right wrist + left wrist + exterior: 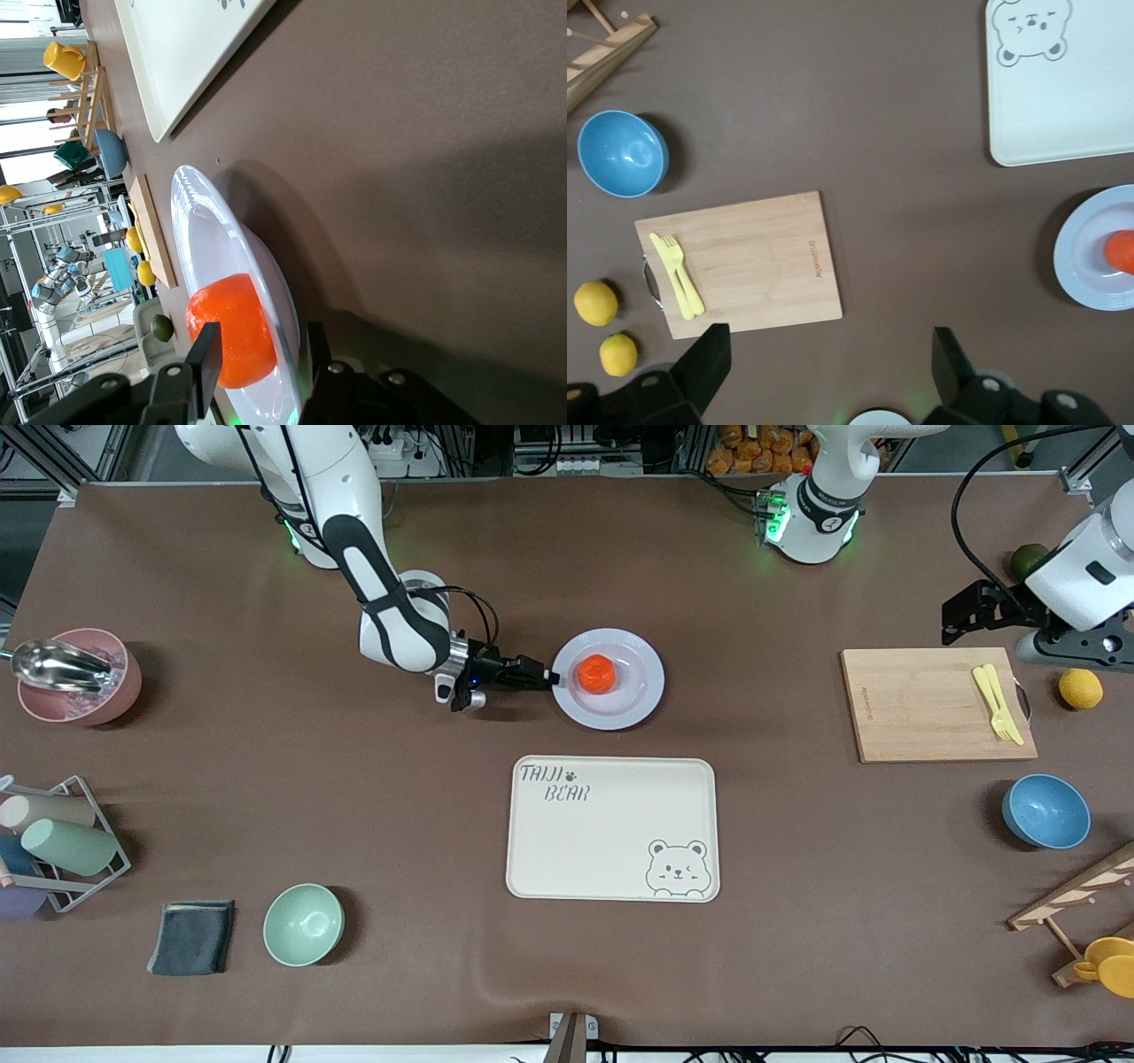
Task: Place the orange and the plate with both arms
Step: 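Grasp the rim of the white plate with the right gripper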
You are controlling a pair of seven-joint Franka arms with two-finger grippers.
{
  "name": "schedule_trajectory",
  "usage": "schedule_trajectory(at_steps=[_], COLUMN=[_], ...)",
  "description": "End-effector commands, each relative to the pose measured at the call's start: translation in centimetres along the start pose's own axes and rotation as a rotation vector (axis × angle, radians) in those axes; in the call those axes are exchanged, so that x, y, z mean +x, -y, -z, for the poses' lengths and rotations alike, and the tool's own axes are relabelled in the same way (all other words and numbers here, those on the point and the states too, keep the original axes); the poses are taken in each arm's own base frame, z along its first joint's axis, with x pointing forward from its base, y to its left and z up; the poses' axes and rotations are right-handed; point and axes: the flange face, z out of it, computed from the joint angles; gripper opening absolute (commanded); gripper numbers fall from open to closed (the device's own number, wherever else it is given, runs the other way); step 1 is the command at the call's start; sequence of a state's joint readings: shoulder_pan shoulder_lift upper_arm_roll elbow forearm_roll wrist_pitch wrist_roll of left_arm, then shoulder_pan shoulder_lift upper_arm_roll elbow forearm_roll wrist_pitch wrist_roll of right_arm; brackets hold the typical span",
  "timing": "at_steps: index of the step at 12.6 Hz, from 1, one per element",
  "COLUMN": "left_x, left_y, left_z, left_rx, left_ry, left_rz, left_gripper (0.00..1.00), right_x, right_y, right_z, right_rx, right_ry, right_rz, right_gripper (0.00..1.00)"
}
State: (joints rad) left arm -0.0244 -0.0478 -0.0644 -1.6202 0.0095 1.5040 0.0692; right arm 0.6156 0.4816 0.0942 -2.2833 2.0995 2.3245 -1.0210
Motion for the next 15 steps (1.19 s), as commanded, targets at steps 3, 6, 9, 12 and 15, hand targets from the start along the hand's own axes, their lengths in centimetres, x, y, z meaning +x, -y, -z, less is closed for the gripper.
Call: schedule_trajectory(at_steps=[3, 6, 9, 12, 15], left_x=[-1.2, -0.3, 0.3, 0.3, 0.4], left_y=[-1.6, -2.2, -1.8, -2.0, -2.3], left_z=[1.9, 1.5, 1.4, 1.3, 1.4], left_rx=[-0.070, -0.058, -0.061, -0.059, -0.058], left_ry=[-0.024, -0.045, -0.069, -0.067, -0.072], left_rz=[-0.019, -0.015, 0.026, 0.032, 0.051], left_gripper=[1.00, 1.00, 1.00, 1.00, 1.00], right_x=[-2.0, -2.3, -1.7, -1.3, -1.1], right_y=[-0.4, -0.5, 0.0, 2.4, 5.3], right_z=[-2.1, -2.3, -1.8, -1.2, -0.6], right_rx=[0.014, 0.010, 0.021, 0.074, 0.141], right_ry=[-0.036, -0.034, -0.048, -0.084, -0.121], right_rz=[0.010, 0.011, -0.001, -0.012, -0.058], right_gripper=[0.39, 0.09, 0.00, 0.00, 0.00])
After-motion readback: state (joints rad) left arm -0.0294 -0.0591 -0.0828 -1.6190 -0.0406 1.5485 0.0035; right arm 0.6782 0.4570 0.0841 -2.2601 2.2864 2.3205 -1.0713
